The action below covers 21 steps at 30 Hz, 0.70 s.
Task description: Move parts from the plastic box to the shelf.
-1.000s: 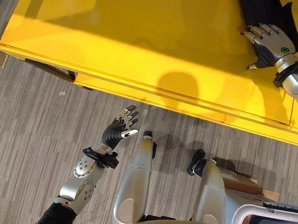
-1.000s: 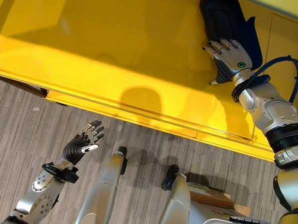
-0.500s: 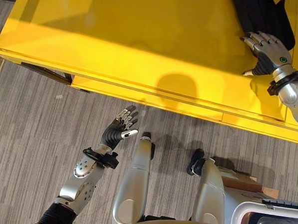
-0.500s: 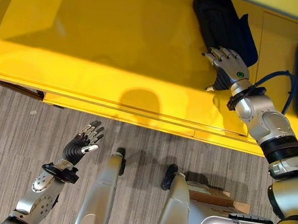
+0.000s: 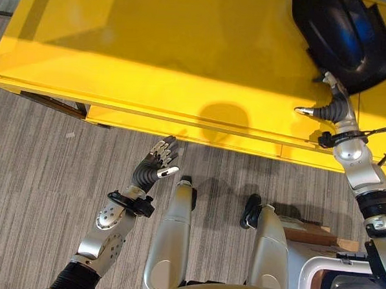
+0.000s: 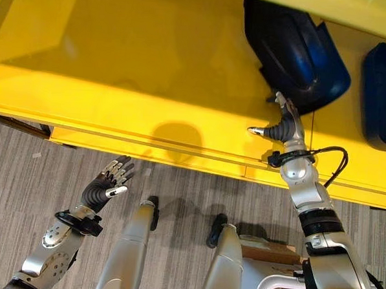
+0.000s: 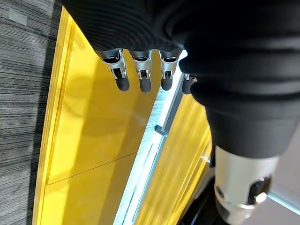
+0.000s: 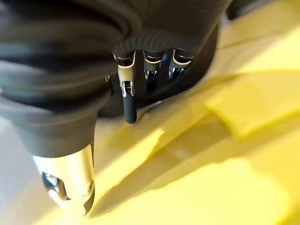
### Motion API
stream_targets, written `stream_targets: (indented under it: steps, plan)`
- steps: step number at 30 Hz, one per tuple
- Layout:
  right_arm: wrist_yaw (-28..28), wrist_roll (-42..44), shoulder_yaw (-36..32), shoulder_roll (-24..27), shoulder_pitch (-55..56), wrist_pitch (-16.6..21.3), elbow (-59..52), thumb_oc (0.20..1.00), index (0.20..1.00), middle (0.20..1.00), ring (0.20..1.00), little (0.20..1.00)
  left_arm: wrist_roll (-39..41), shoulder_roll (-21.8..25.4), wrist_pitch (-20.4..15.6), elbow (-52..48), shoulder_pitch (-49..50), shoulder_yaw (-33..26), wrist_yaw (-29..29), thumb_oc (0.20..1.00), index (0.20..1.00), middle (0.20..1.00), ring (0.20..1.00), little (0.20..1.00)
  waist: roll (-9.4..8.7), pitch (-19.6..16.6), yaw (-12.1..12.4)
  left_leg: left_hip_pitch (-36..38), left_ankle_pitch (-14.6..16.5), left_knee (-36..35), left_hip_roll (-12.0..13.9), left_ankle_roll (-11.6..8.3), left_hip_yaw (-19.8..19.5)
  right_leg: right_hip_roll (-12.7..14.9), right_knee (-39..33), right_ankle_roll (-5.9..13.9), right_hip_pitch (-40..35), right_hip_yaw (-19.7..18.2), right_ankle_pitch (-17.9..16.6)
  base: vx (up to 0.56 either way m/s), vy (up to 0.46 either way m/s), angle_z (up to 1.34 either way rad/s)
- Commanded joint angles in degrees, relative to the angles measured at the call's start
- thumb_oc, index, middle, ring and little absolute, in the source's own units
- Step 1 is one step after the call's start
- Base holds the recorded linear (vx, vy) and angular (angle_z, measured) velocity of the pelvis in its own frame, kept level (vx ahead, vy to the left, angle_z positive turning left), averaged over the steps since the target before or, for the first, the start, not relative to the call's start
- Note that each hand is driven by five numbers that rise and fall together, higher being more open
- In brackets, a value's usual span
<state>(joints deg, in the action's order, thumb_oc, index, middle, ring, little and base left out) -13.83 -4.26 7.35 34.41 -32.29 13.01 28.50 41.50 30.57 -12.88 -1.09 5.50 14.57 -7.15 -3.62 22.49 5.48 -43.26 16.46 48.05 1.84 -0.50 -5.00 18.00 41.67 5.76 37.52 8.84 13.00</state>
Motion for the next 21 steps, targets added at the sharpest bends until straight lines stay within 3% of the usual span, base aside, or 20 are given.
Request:
stream_targets:
  steps: [1, 7, 21]
  plan:
    - [3.4, 7.0, 4.1, 1.1, 2.5, 0.4, 3.3, 1.0, 1.0, 1.0, 1.0, 1.0, 0.0, -0.6, -2.3, -4.2, 0.5, 0.4, 0.3, 1.0, 1.0, 1.0, 1.0, 1.0, 2.32, 0.2, 1.0, -0.7, -3.3, -3.0, 2.9, -2.98, -3.2, -0.2, 6.5, 0.44, 1.4, -2.8, 0.2, 0.0, 0.0, 0.0]
    - [6.7, 15.3, 5.1, -3.2, 6.6, 1.7, -2.8, 1.0, 1.0, 1.0, 1.0, 1.0, -0.1, -0.8, -2.3, -4.4, 0.3, 0.2, 1.1, 1.0, 1.0, 1.0, 1.0, 1.0, 2.19, 0.4, 0.7, -0.9, -3.4, -2.9, 2.9, -3.01, -3.1, -0.1, 6.4, 0.47, 1.3, -2.8, 0.1, 0.0, 0.0, 0.0]
    - [8.7, 22.7, 4.6, -5.6, 11.0, 4.0, -16.1, 1.0, 1.0, 1.0, 1.0, 1.0, -0.6, -1.3, -2.9, -4.5, -0.5, 0.7, 2.8, 1.0, 1.0, 1.0, 1.0, 1.0, 1.87, 0.6, 0.4, -0.7, -3.4, -2.9, 2.9, -2.86, -3.0, 0.1, 6.2, 0.64, 0.9, -2.8, -0.1, 0.0, 0.0, 0.0]
